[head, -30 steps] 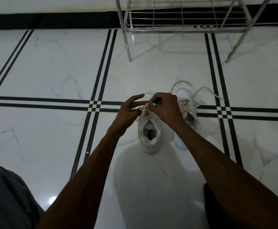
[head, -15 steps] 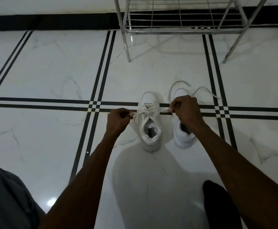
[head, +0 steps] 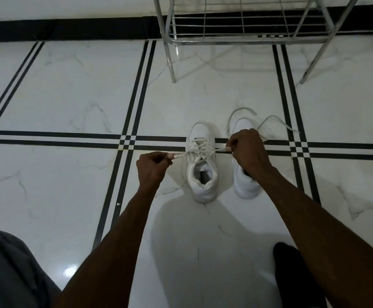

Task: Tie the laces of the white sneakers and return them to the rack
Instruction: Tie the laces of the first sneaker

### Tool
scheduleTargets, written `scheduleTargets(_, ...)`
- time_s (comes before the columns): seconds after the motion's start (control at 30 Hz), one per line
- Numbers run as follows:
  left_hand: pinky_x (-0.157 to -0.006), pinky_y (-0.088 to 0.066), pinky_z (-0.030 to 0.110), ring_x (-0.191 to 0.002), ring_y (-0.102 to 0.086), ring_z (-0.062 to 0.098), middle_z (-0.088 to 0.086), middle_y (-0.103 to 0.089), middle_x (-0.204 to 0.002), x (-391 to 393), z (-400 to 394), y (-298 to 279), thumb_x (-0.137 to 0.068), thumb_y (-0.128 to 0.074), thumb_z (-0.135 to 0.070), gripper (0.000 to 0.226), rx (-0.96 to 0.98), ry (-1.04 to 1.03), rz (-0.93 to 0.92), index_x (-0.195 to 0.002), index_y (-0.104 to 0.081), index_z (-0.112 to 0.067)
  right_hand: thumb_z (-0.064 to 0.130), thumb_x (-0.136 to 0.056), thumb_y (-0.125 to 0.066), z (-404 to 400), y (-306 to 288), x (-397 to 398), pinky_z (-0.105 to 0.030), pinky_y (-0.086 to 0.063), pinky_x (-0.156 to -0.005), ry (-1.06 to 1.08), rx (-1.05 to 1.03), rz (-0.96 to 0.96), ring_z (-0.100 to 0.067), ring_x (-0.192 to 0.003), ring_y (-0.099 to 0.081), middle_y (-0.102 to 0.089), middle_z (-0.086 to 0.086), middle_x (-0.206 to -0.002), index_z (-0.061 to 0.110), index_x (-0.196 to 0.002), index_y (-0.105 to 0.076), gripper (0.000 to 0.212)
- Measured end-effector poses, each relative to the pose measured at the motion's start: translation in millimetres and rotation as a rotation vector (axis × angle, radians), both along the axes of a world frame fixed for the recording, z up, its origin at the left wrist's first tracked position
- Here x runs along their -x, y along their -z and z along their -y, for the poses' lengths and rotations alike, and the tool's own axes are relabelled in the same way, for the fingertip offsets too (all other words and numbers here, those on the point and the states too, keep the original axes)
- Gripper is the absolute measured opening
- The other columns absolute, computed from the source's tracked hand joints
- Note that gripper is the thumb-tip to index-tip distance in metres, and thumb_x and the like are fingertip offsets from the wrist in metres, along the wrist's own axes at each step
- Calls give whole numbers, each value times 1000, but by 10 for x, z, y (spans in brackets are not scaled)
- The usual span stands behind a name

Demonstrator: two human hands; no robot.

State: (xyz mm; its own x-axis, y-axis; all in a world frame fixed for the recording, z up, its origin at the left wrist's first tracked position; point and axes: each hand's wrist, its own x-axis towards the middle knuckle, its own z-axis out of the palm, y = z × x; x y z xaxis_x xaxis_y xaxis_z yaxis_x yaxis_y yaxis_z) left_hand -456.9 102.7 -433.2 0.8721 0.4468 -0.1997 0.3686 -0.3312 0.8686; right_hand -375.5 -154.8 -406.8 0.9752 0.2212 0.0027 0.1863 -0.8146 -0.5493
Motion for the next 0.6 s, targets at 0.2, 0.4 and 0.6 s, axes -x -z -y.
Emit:
scheduleTargets(0.2,-83,-62,48,-74,-75,30,11,-77,-71,-18,40,32,-84,-82,-25,18,7,-97,9,-86,-83,-7,-10,-70,-71,13,114,73,-41,-55,-72,79,95,7,-33,-73,-66,-73,-18,-73,0,-69,-75,11)
scheduleTargets(0.4,-82,-58,37,-77,-73,22,8,-78,-77,6,37,35,-87,-79,-28,21,25,-35,-31,-91,-83,-7,-4,-80,-63,-31,40,87,-35,-44,-75,21,269,-26,-29,-87,-58,-69,-16,-86,7,-83,-74,16)
scheduleTargets(0.6,-85,-52,29,-102,-69,14,-1,-75,-109,-116,51,-35,-96,-68,-41,32,-19,148,-41,-115,-74,-16,64,-76,-66,-224,-166,67,-46,-52,-86,-11,97,4,-31,-103,-63,-72,-5,-107,22,-105,-73,51)
